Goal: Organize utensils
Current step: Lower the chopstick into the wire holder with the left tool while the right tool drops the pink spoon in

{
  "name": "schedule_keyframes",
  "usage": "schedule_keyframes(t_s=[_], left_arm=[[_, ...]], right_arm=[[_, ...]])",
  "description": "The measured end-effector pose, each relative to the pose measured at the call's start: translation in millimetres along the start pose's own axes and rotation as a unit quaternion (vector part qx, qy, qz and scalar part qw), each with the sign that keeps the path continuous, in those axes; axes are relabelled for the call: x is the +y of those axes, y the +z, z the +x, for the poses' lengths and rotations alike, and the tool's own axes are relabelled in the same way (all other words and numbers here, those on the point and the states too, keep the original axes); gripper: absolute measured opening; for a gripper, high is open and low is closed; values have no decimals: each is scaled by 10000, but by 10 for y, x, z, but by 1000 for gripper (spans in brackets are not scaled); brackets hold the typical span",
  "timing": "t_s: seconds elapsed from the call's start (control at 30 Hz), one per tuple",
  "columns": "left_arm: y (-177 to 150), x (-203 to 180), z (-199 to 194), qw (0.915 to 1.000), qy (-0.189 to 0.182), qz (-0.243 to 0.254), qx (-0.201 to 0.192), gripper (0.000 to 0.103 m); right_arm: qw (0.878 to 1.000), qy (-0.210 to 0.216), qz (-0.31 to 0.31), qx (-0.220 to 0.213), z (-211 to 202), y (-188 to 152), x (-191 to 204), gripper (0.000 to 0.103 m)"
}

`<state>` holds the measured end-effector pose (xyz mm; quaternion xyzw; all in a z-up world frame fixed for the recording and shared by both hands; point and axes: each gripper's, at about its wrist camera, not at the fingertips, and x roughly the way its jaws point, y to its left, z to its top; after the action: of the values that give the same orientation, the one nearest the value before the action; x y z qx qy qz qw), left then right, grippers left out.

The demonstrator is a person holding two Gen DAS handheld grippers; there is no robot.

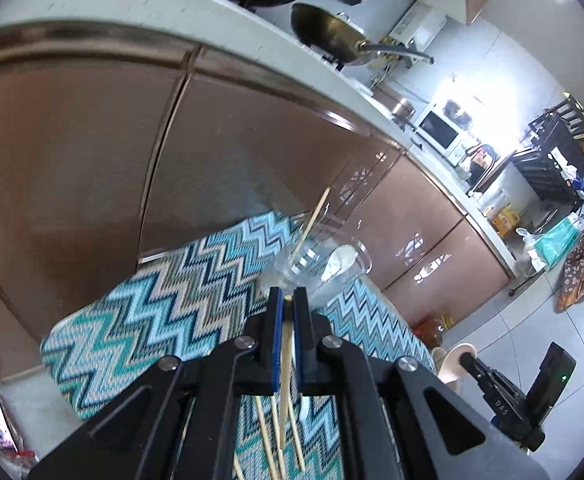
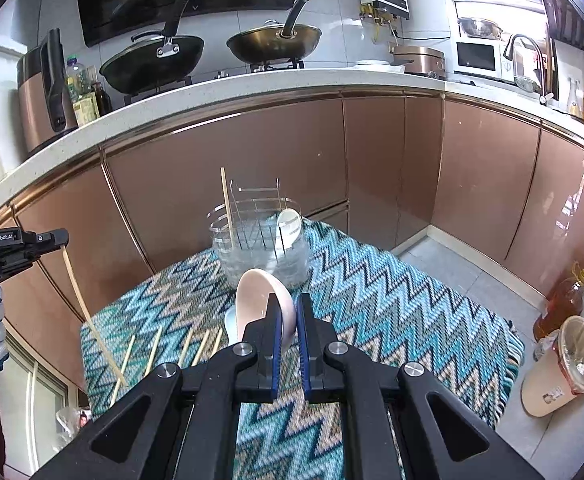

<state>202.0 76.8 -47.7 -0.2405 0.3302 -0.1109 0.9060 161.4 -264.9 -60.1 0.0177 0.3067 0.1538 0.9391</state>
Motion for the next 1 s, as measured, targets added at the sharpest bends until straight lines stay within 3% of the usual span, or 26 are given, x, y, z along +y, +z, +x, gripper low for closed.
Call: schedule_keyframes(t_s=[0.23, 0.37, 0.47, 0.67, 1.0], left_arm=[[470, -324, 46, 9970, -224, 212, -715, 4], [747, -583, 84, 9881, -314, 380, -1454, 4], [899, -732, 260, 9837, -322, 473, -1706, 4], [996, -924, 842, 9795, 98, 837, -1832, 4], [694, -887, 1726, 9776, 563, 1261, -1588, 4]], right_arm=[[9985, -65, -3, -536, 208, 432, -5, 7], [9942, -254, -124, -1038, 339, 761, 67, 7], [9880, -523, -240, -1432, 539, 1001, 151, 7], [9811, -943, -300, -1663, 1070, 1164, 170, 7], [9770, -1366, -695, -1482, 1827, 835, 222, 7]])
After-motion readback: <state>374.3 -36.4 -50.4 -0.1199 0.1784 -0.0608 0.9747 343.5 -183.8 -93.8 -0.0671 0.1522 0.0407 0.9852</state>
